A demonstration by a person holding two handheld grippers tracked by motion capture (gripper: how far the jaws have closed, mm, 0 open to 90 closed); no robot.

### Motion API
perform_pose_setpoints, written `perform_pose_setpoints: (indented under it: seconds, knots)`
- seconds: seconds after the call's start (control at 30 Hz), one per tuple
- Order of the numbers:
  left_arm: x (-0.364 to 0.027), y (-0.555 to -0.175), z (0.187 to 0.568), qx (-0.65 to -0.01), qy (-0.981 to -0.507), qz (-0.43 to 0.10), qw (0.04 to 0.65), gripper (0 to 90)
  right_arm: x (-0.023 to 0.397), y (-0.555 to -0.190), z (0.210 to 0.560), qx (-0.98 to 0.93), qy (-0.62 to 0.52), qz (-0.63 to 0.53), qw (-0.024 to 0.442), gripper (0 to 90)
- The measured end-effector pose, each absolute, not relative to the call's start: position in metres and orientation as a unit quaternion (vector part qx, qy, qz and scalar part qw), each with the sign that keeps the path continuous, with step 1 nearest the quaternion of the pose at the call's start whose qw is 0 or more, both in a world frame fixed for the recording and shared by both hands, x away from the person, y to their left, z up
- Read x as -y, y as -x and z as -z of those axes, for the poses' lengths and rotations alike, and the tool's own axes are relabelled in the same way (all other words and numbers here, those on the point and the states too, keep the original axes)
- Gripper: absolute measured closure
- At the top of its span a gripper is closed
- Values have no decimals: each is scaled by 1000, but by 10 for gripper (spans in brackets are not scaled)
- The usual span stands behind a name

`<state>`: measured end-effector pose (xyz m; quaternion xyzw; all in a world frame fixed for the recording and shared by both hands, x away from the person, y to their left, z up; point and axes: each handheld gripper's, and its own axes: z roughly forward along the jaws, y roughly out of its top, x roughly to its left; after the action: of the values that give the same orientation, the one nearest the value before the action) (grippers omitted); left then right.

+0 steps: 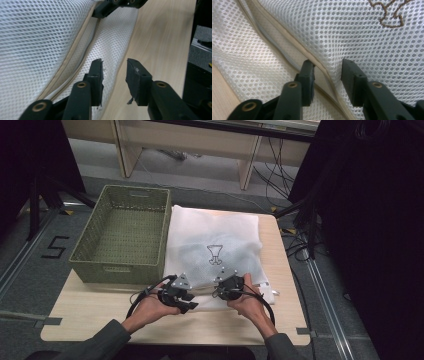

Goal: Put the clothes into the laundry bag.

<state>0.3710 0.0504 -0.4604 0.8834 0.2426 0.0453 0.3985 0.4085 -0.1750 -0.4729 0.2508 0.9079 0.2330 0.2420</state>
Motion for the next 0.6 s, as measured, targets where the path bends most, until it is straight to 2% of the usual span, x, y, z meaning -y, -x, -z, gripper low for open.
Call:
perform_pose_setpoints:
  seconds: [0.1, 0.17, 0.23, 0.3, 0.6]
  knots:
    - [-63, -367, 453, -250, -879, -56, 401, 593, 173, -406, 469, -906, -240, -232, 260, 797]
    - [-73, -367, 450, -250, -880, -65, 398, 590, 172, -407, 468, -916, -220, -220, 254, 858]
    - [-82, -366, 449, -262, -876, -66, 399, 590, 172, -407, 469, -919, -222, -212, 248, 866]
    - [-91, -365, 448, -276, -868, -65, 408, 589, 169, -411, 490, -930, -230, -175, 229, 882]
    - [-122, -360, 443, -299, -855, -80, 416, 560, 171, -419, 494, -920, -265, -189, 217, 857]
